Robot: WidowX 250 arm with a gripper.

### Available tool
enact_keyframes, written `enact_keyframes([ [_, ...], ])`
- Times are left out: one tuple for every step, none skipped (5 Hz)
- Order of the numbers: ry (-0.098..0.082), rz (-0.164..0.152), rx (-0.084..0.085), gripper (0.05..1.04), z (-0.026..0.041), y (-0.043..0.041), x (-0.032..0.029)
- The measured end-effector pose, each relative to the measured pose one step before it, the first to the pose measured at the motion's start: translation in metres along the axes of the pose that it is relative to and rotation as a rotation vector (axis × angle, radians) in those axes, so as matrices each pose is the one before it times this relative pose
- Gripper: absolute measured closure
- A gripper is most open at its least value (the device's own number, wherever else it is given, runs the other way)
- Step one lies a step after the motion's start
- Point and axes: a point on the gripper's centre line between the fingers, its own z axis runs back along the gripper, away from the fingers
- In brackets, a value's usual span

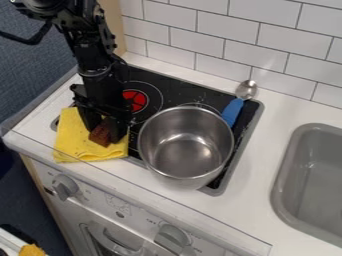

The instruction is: Move the chocolate bar to the left side of the spoon

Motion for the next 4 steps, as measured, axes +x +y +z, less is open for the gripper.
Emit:
enact_keyframes([
  [0.0005, -0.004, -0.0026, 0.493, 0.0, -0.00042, -0.00008],
  [0.0196, 0.0077, -0.0126, 0.494, 0.00059, -0.00219, -0.00243],
  [-0.086, 0.0715, 0.0009, 0.494, 0.03591, 0.00545, 0.02648],
  [-0.0148, 0.036, -0.045, 0.494, 0.00609, -0.02023, 0.04011],
])
